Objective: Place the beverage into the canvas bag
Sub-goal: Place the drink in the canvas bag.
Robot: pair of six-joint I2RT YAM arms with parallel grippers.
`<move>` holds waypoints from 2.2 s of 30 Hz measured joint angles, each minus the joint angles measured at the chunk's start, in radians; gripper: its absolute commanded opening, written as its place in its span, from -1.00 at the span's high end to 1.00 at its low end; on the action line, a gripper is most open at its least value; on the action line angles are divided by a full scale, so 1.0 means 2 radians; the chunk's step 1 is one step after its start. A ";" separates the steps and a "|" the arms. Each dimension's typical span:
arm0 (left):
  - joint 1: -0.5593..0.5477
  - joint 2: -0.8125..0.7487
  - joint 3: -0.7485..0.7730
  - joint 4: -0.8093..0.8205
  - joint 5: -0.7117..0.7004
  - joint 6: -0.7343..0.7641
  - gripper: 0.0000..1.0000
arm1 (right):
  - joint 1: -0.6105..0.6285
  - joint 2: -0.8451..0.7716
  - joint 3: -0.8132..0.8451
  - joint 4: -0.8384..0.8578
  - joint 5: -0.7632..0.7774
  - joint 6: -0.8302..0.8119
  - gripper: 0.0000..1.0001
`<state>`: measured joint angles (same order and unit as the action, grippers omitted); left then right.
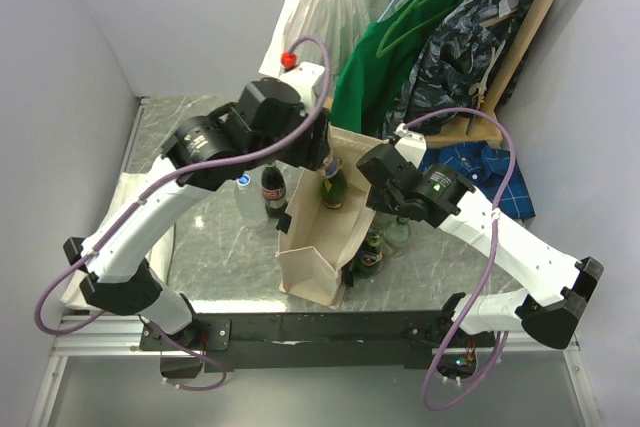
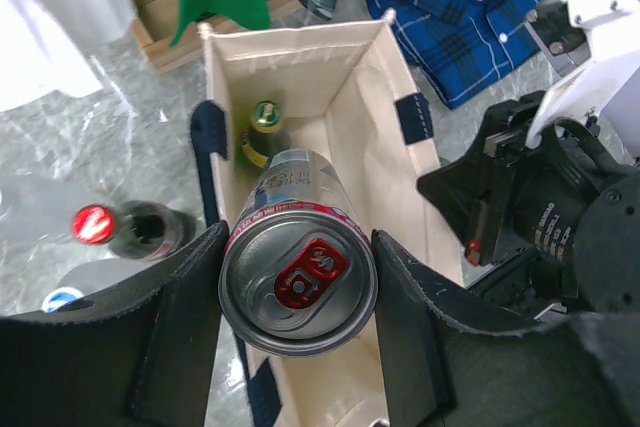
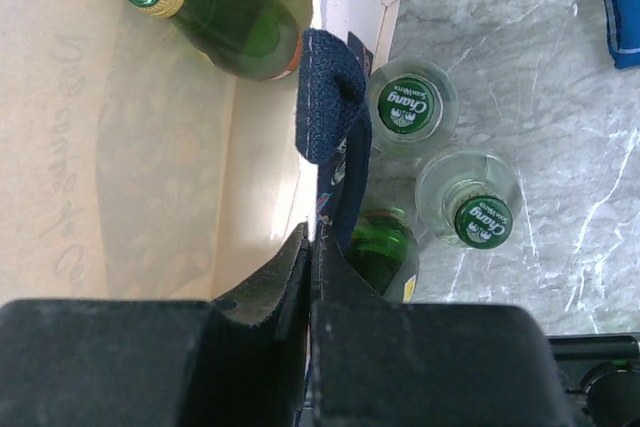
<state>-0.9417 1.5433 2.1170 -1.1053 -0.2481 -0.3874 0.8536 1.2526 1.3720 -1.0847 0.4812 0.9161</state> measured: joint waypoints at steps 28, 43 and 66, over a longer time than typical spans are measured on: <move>-0.019 0.059 -0.053 0.083 0.004 -0.009 0.98 | 0.000 -0.017 -0.012 -0.002 0.002 0.034 1.00; -0.019 0.099 -0.129 0.153 0.017 -0.009 0.98 | 0.000 -0.030 -0.019 -0.004 0.002 0.045 1.00; 0.010 0.132 -0.155 0.229 0.054 -0.026 0.98 | 0.000 -0.104 -0.091 0.026 0.008 0.084 1.00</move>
<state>-0.9218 1.8065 1.8069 -0.6472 -0.1394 -0.4393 0.8532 1.0451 1.1900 -1.0325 0.4965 1.0843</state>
